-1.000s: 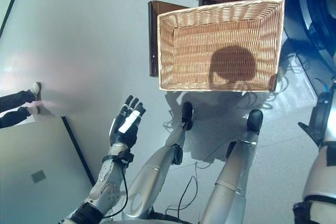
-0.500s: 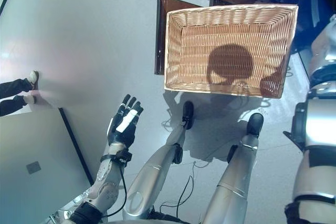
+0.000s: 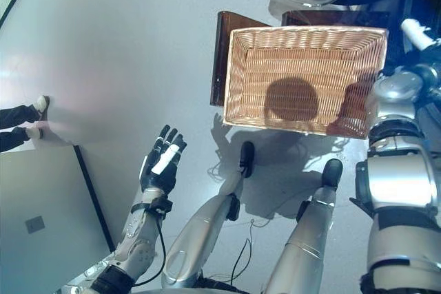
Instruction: Pick up the clothes and place them into the washing machine
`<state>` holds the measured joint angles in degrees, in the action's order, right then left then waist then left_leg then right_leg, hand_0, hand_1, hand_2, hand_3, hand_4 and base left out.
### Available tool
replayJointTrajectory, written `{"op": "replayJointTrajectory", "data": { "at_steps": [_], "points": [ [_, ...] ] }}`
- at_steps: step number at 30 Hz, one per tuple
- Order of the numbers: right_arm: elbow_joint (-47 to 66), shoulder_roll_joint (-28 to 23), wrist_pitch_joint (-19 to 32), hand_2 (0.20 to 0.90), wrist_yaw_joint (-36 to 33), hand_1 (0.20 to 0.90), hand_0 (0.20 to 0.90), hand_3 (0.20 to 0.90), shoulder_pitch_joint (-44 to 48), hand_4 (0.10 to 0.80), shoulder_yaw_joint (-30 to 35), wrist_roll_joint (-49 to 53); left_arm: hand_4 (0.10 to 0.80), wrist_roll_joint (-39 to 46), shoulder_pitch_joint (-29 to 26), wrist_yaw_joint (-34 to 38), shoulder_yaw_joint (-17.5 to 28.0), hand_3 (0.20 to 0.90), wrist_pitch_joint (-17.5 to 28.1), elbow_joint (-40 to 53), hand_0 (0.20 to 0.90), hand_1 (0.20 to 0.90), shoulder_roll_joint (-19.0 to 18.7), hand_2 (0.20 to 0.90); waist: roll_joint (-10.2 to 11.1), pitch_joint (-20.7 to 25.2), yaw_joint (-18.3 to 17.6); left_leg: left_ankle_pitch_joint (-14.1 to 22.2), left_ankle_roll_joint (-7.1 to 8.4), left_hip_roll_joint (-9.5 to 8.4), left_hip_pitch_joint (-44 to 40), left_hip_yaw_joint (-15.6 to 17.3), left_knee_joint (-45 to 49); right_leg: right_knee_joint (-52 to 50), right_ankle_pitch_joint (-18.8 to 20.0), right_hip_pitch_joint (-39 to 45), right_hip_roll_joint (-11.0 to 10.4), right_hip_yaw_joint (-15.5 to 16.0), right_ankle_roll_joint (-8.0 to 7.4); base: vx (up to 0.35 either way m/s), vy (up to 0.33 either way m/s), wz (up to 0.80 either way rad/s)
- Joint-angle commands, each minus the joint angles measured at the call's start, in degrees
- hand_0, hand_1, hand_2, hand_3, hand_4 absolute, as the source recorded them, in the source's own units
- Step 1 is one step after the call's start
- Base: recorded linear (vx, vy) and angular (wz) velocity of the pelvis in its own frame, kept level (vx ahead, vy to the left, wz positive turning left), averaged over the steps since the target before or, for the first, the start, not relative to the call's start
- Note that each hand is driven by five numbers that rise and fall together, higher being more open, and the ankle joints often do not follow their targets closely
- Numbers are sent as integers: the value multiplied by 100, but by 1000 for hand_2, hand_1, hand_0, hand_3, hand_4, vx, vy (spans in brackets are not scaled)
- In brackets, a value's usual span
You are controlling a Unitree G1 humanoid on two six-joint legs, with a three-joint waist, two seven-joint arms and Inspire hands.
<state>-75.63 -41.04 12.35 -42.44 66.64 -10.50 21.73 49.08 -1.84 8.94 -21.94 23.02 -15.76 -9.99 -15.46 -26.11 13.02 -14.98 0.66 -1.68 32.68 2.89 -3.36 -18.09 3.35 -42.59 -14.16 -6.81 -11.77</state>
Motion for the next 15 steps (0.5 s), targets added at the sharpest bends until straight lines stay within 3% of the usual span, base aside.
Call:
{"op": "replayJointTrajectory", "data": {
  "at_steps": [1,15],
  "points": [
    [721,-368,206,900,-121,900,900,900,-147,800,-346,-386,800,-80,-9,6,234,900,462,105,900,900,-151,900,-412,209,-53,-43,569,170,364,94,-164,543,-220,439,50,16,345,26,0,-8],
    [736,739,156,900,-39,900,900,900,-1729,800,100,-832,800,-361,166,31,395,900,328,-590,900,900,-74,900,-107,517,-141,63,549,290,-489,-16,-164,704,-347,1507,88,338,383,41,-18,2]
  ]
}}
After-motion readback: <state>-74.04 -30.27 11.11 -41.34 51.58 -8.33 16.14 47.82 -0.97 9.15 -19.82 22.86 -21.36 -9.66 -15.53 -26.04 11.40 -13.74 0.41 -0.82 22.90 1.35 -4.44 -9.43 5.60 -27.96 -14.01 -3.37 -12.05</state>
